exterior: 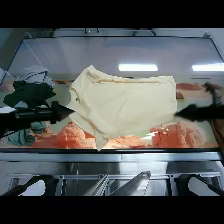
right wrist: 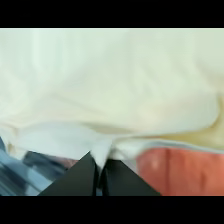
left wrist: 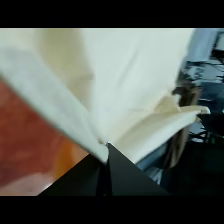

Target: Fold the shirts.

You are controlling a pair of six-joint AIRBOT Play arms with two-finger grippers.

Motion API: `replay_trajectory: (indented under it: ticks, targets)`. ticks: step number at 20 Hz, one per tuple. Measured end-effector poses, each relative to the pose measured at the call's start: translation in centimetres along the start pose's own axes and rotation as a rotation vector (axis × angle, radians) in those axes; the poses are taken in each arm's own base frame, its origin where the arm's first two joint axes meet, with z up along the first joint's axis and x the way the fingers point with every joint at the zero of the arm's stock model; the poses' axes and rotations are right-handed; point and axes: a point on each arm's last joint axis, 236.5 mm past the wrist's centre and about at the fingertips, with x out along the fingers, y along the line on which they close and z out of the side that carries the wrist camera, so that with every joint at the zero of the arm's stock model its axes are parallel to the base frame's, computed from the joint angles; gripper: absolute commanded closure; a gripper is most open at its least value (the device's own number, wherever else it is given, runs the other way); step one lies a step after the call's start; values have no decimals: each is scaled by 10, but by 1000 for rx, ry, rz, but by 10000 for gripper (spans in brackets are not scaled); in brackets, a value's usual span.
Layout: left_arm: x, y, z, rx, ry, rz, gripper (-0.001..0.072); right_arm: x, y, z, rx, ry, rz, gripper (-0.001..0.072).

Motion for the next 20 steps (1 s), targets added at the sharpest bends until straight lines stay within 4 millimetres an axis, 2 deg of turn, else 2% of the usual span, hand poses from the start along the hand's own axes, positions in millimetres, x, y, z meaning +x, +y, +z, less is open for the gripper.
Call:
replay_trajectory:
  ticks: [1,2,4,6,7,9,10,11,13,15,16,18,20]
  targets:
    - [-20,-30,6,58,-34,-72,682,-25,43,34,-105,-132,51,686]
    - [-43,-68,10,139,-77,-158,682,-52,84,61,-210,-259,88,686]
    - [-97,-156,12,351,-197,-330,681,-118,172,100,-416,-548,135,686]
    - [-157,-243,1,597,-348,-462,682,-186,250,108,-594,-816,133,686]
    - [-189,-284,-10,723,-433,-516,681,-218,281,104,-667,-947,109,686]
    - [-243,-353,-41,941,-569,-608,682,-274,330,86,-785,-1169,49,687]
    - [-263,-380,-58,1030,-613,-648,682,-296,348,75,-832,-1256,14,686]
    - [-280,-404,-74,1104,-642,-684,682,-315,361,65,-873,-1329,-32,686]
    - [-300,-435,-91,1181,-656,-715,682,-342,377,51,-941,-1429,-135,686]
    - [-304,-443,-82,1176,-642,-662,682,-346,373,53,-958,-1432,-208,686]
    - [-298,-440,-71,1153,-621,-608,682,-338,363,63,-941,-1388,-221,686]
    - [-282,-427,-44,1097,-565,-506,682,-304,328,90,-870,-1235,-210,686]
    - [-254,-401,-11,1020,-475,-411,682,-258,276,118,-755,-1059,-183,687]
